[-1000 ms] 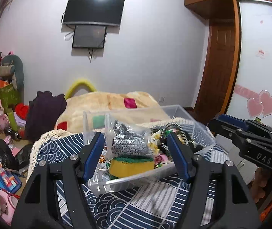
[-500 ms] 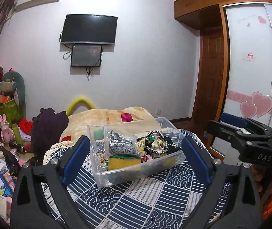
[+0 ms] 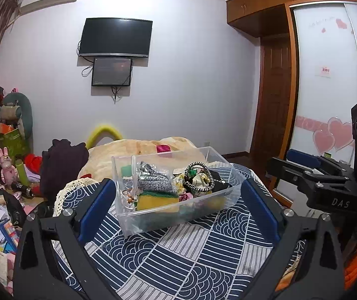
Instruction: Organize soft objects
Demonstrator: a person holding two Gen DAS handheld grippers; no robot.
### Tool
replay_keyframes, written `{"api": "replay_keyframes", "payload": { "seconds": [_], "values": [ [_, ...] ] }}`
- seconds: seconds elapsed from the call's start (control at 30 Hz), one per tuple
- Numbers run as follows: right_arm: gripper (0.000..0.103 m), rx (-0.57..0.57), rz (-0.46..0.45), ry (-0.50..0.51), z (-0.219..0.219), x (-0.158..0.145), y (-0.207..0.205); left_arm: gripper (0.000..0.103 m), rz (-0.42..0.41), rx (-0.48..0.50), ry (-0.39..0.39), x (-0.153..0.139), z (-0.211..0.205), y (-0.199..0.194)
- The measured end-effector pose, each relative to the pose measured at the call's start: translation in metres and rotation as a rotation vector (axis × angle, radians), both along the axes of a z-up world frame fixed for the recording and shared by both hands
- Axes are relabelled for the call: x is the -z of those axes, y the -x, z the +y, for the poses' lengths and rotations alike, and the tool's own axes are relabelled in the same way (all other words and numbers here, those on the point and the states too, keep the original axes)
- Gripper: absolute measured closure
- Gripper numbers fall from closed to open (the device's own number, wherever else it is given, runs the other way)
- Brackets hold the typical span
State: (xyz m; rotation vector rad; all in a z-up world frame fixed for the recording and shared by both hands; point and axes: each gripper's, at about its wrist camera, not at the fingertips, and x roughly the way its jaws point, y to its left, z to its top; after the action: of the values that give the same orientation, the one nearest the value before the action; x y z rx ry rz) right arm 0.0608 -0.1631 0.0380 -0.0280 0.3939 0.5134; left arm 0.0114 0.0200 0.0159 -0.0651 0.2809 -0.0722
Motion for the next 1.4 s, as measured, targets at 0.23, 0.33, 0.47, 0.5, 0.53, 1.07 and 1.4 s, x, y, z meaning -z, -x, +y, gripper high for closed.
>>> {"api": "replay_keyframes", "payload": {
  "seconds": [0.23,0.33,0.47,0.5,0.53,1.07,1.4],
  "values": [
    [0.019,0.0,0.002,0.001,0.0005,0.0003,0.0014,0.001,0.0,-0.005,0.003,0.0024,0.0008,-0.0004],
    [0.019,-0.001,0.005,0.001,0.0004,0.0003,0.0021,0.001,0.001,-0.007,0.009,0.0025,0.002,-0.0003],
    [0.019,-0.002,0.006,0.0,0.0001,-0.0004,0.0025,0.001,0.003,-0.012,0.01,0.0031,0.0038,0.0],
    [0.019,-0.001,0.006,0.001,0.0004,-0.0002,0.0024,0.001,0.003,-0.012,0.011,0.0032,0.0043,-0.0002],
    [0.019,-0.001,0.006,0.002,0.0004,-0.0001,0.0025,0.001,0.004,-0.013,0.012,0.0035,0.0045,0.0],
    [0.019,0.0,0.007,0.004,0.0006,-0.0003,0.0035,0.001,0.002,-0.012,0.01,0.0025,0.0043,0.0016],
    [0.019,0.0,0.01,0.003,0.001,-0.0006,0.0052,0.001,0.003,-0.012,0.007,0.0021,0.0041,0.0018]
  ]
}}
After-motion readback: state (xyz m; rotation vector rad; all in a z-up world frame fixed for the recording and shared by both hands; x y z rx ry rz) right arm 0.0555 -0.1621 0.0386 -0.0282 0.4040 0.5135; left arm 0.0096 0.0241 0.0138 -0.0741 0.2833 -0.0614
